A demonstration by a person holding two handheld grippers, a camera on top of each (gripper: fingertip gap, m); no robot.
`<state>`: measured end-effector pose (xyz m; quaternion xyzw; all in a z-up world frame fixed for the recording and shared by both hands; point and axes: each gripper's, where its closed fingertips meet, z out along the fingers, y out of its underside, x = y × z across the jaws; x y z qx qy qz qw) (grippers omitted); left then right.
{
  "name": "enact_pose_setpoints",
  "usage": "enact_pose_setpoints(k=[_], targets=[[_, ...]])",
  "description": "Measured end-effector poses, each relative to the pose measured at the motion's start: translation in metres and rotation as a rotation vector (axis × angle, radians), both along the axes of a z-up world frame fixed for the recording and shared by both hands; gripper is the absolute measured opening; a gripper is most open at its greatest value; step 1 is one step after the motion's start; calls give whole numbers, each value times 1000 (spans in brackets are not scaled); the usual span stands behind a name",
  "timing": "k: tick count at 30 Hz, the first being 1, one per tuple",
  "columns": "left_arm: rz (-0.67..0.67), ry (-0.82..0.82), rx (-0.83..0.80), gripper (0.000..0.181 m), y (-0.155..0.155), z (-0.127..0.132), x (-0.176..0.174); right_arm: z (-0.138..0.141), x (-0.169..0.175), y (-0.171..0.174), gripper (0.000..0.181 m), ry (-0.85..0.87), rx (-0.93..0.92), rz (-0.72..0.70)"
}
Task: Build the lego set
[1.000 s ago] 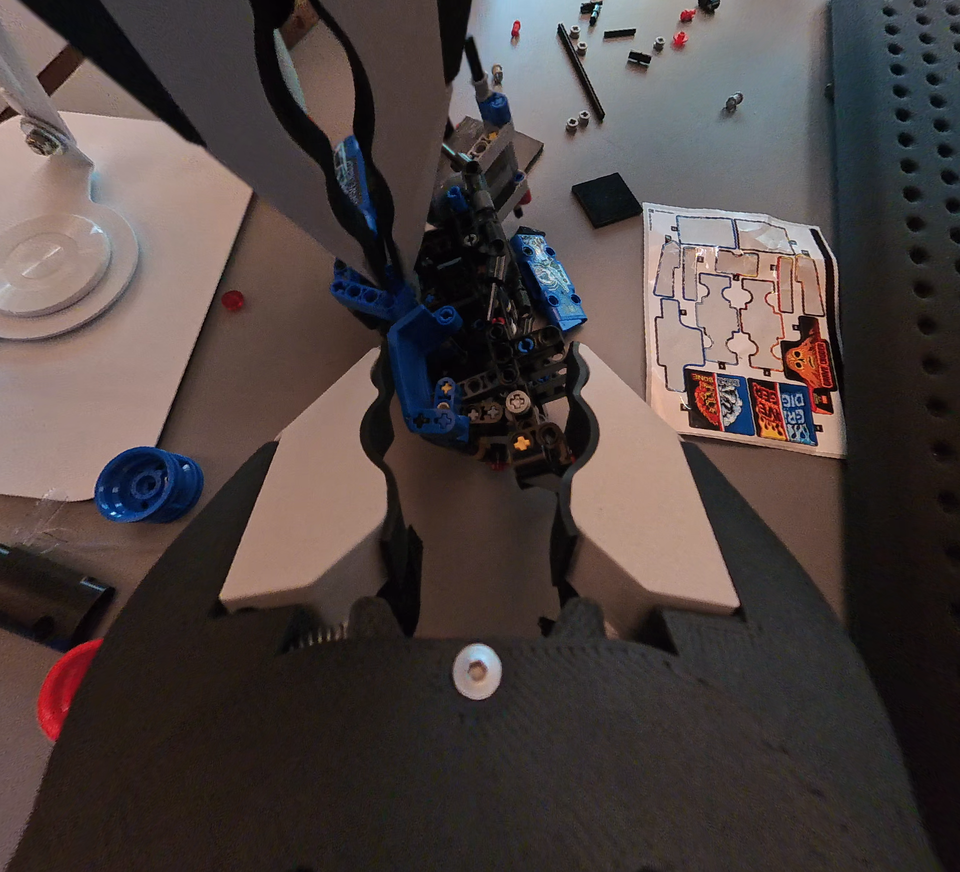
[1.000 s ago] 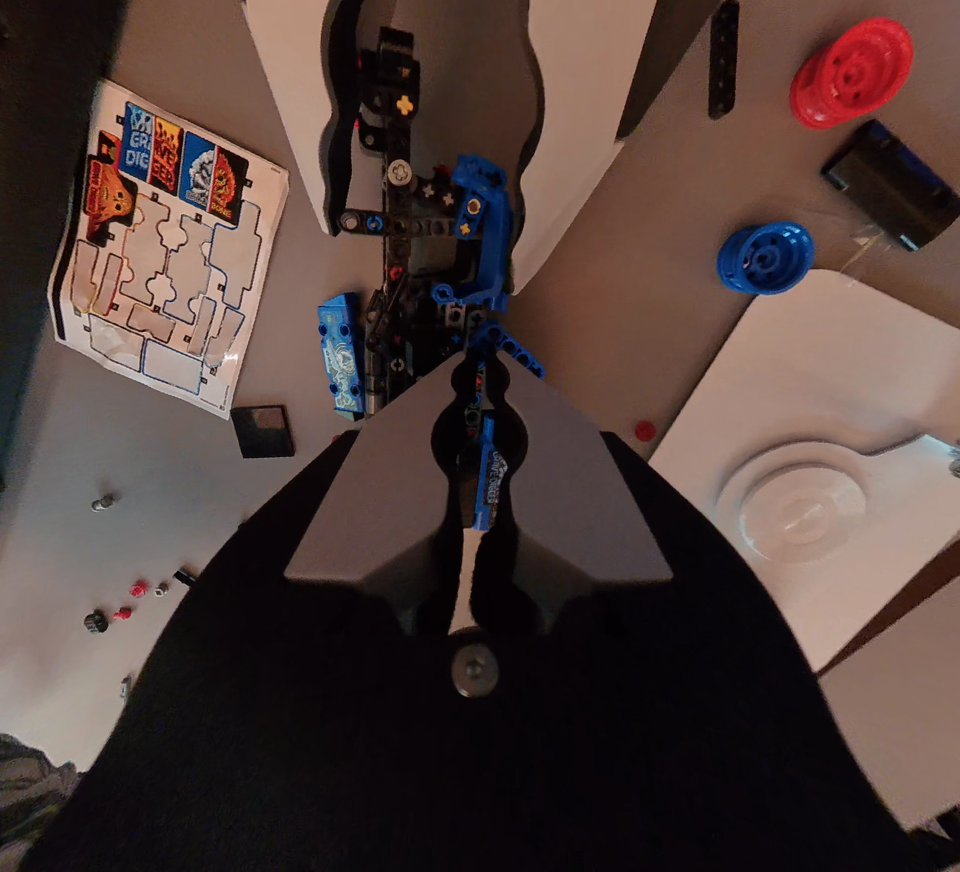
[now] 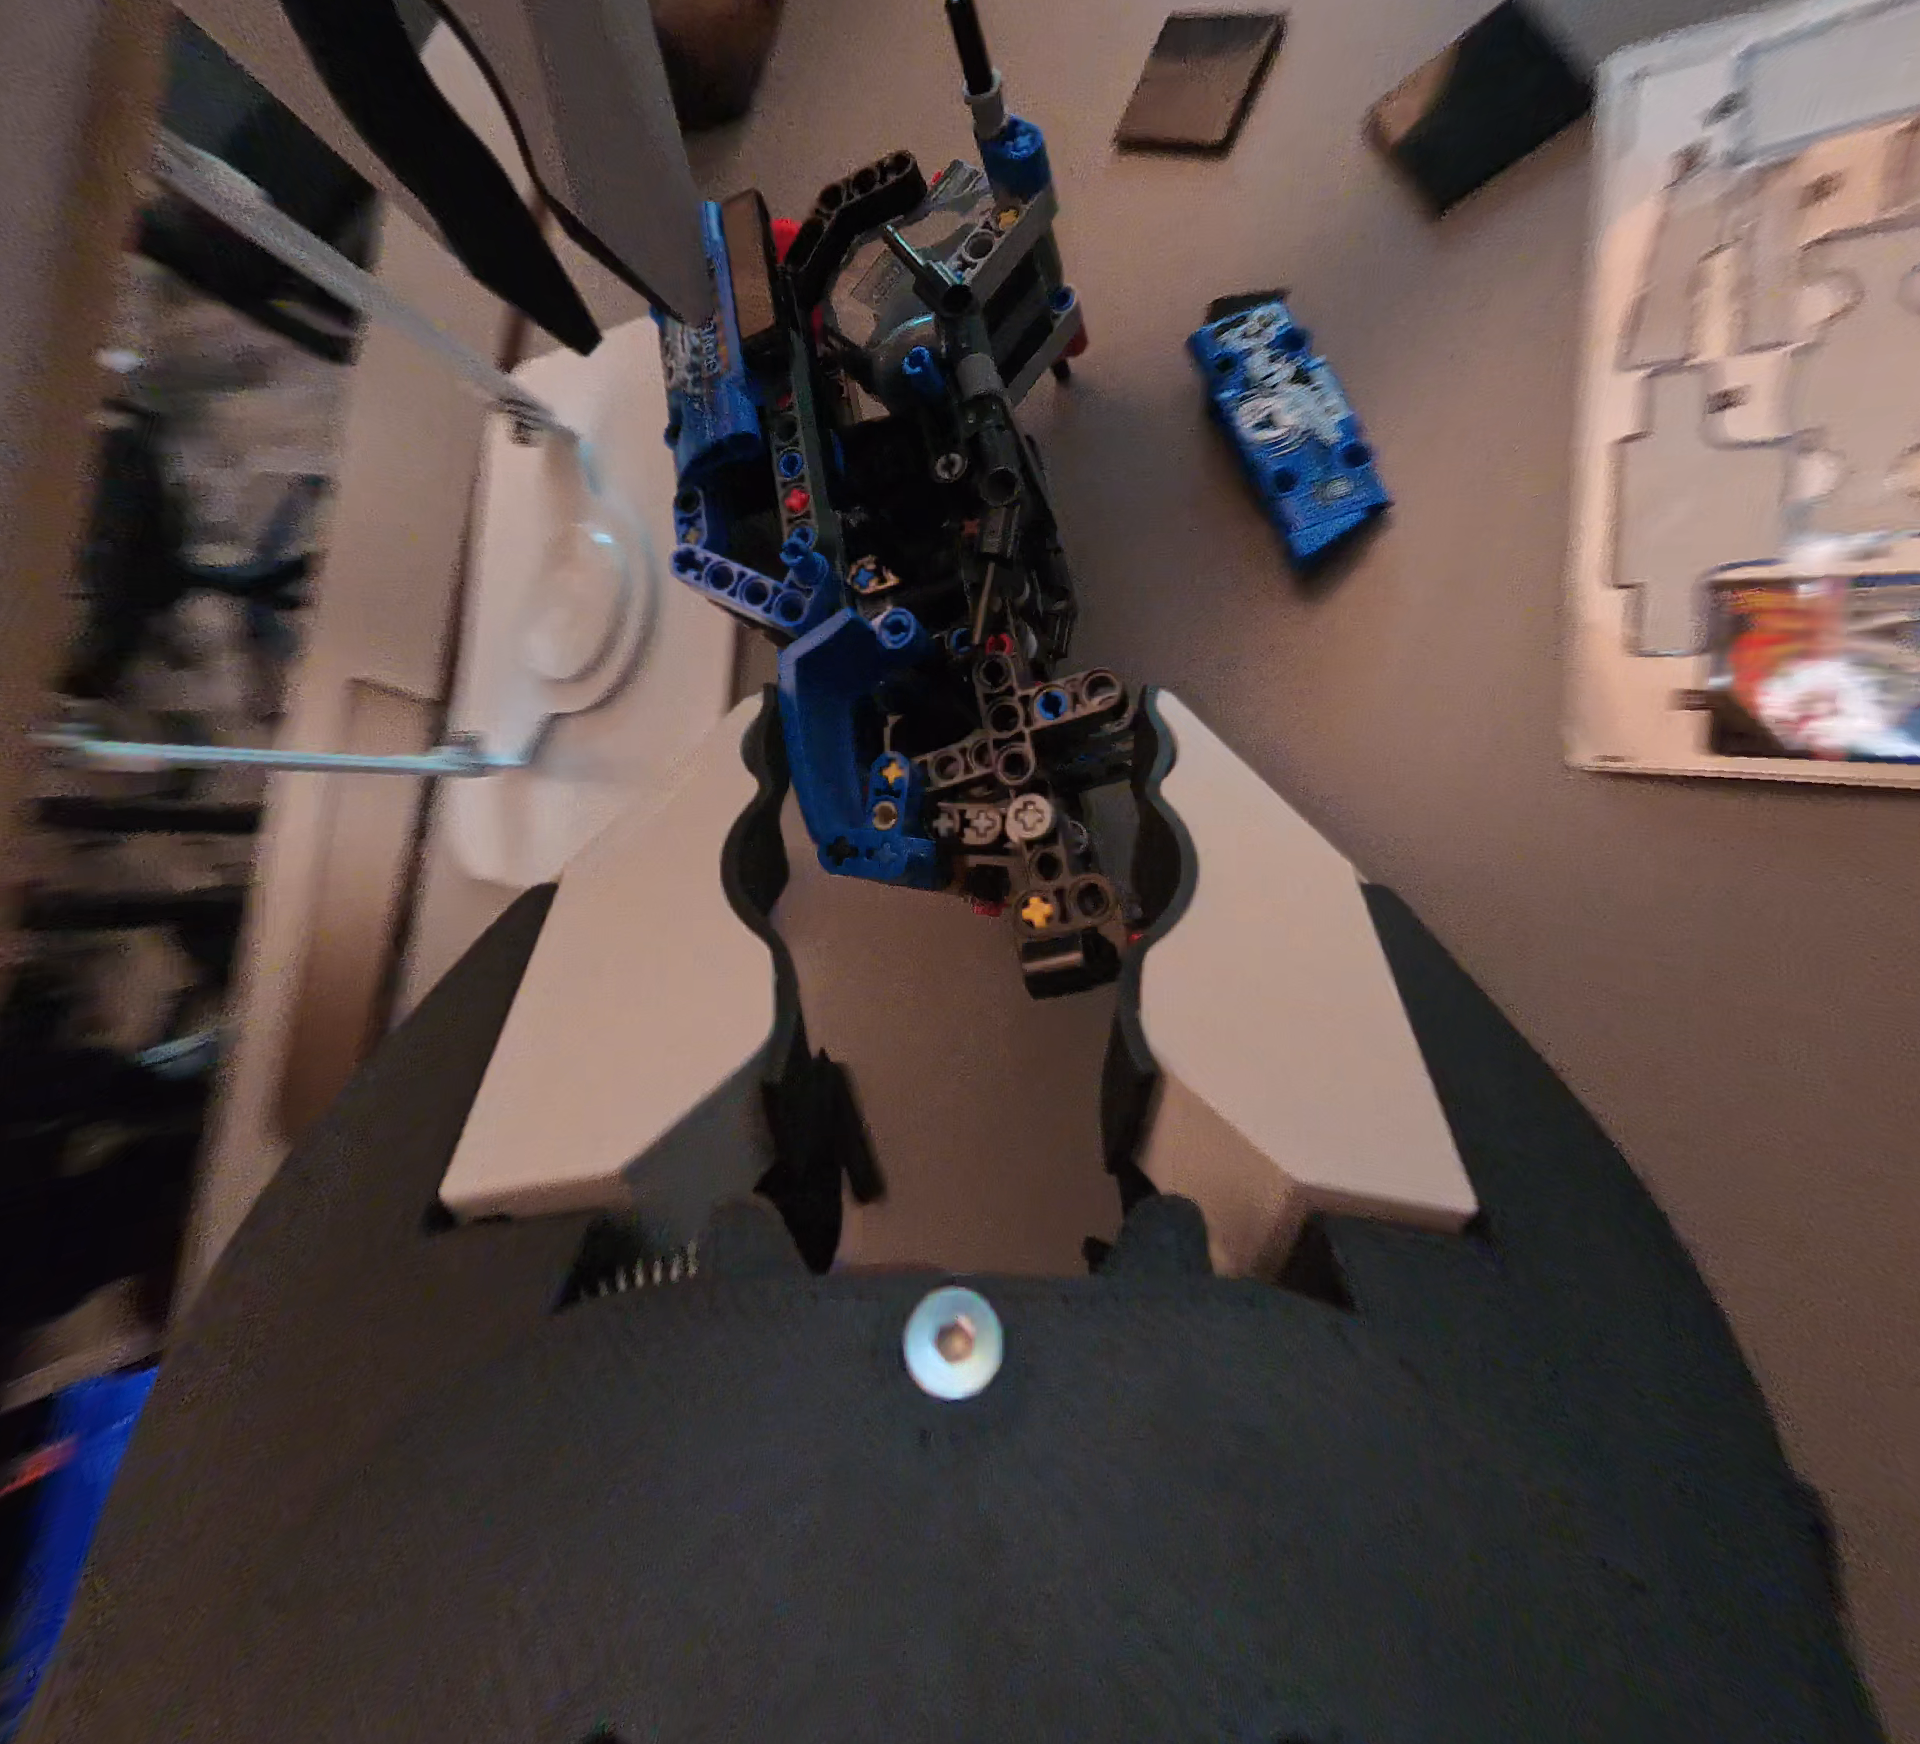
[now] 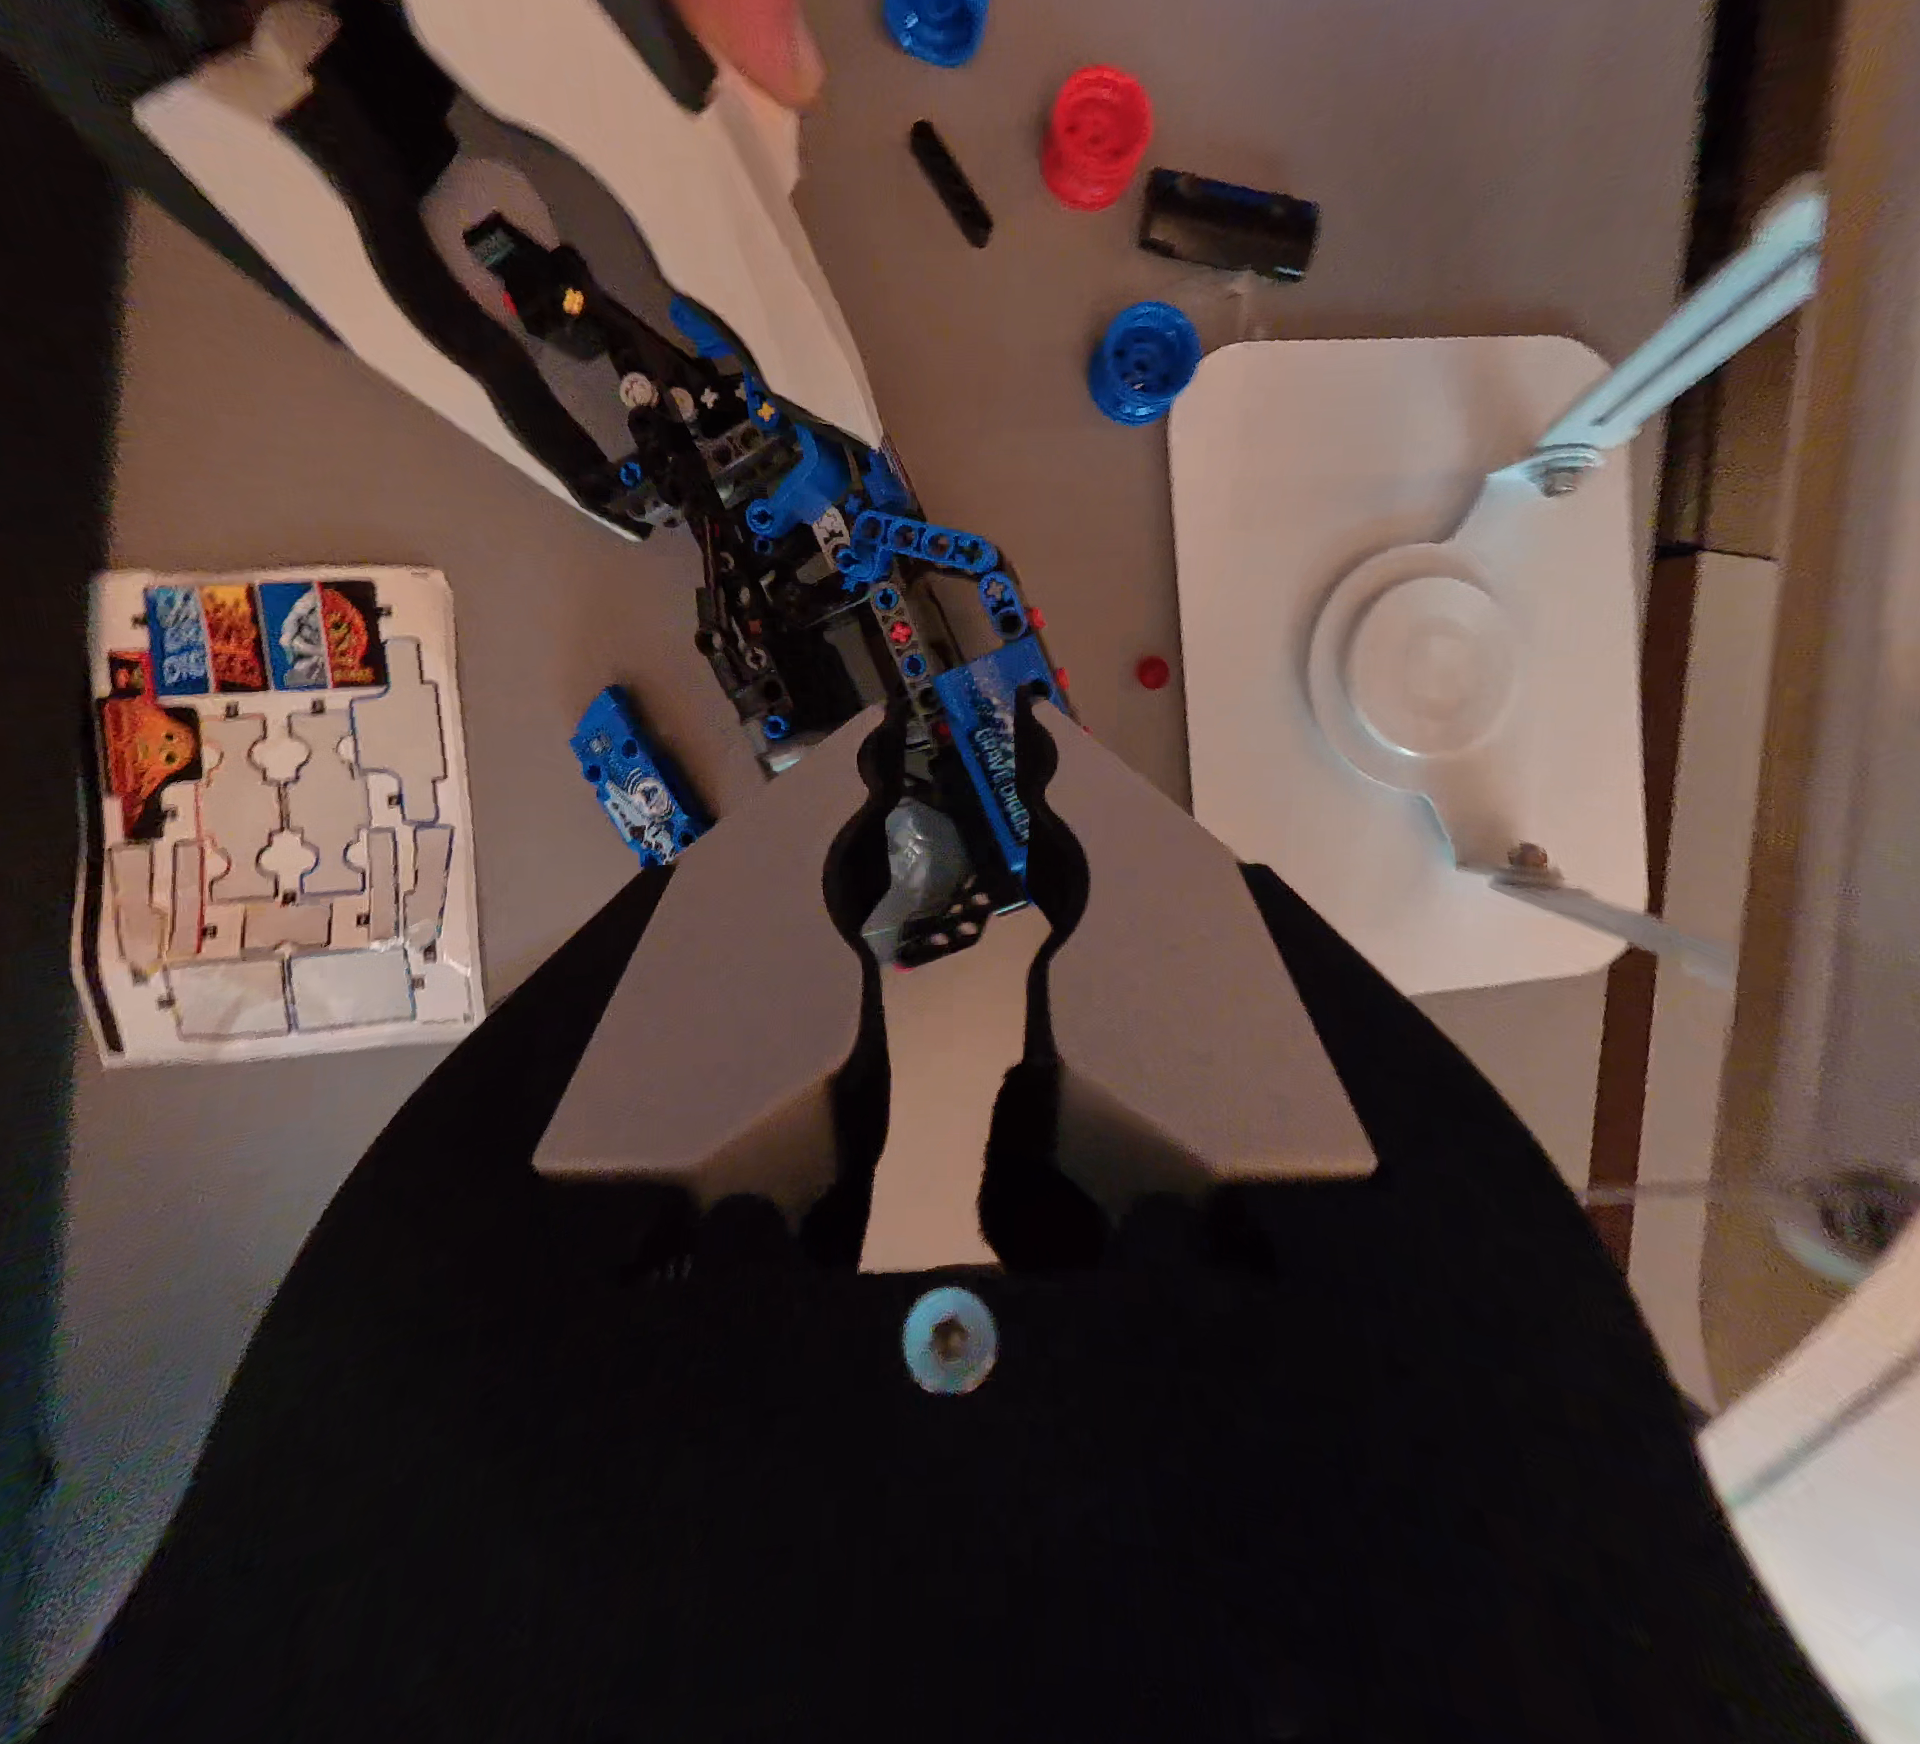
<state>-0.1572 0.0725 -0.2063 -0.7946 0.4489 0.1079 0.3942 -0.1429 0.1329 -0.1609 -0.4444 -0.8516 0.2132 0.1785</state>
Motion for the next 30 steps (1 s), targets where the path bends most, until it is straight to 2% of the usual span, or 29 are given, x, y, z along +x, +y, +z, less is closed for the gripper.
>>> enact_pose_setpoints(k=[3,6,11,16,20,25,30], targets=[[56,193,131,66,7,5,-3,0,9,3,24,72,16,-79],[78,332,211,66,5,1,1,-13,15,9,40,134,48,-164],[79,505,312,70,1,-10,14,-11,21,12,17,280,-6,-234],[45,557,309,76,-5,-25,25,-25,28,14,25,309,-14,-270],[56,478,305,88,-11,-23,26,-28,28,17,16,339,-13,-291],[106,327,240,103,-20,-20,17,-36,30,17,19,311,-6,-282],[148,134,153,99,-29,-21,6,-40,38,15,27,288,-15,-278]])
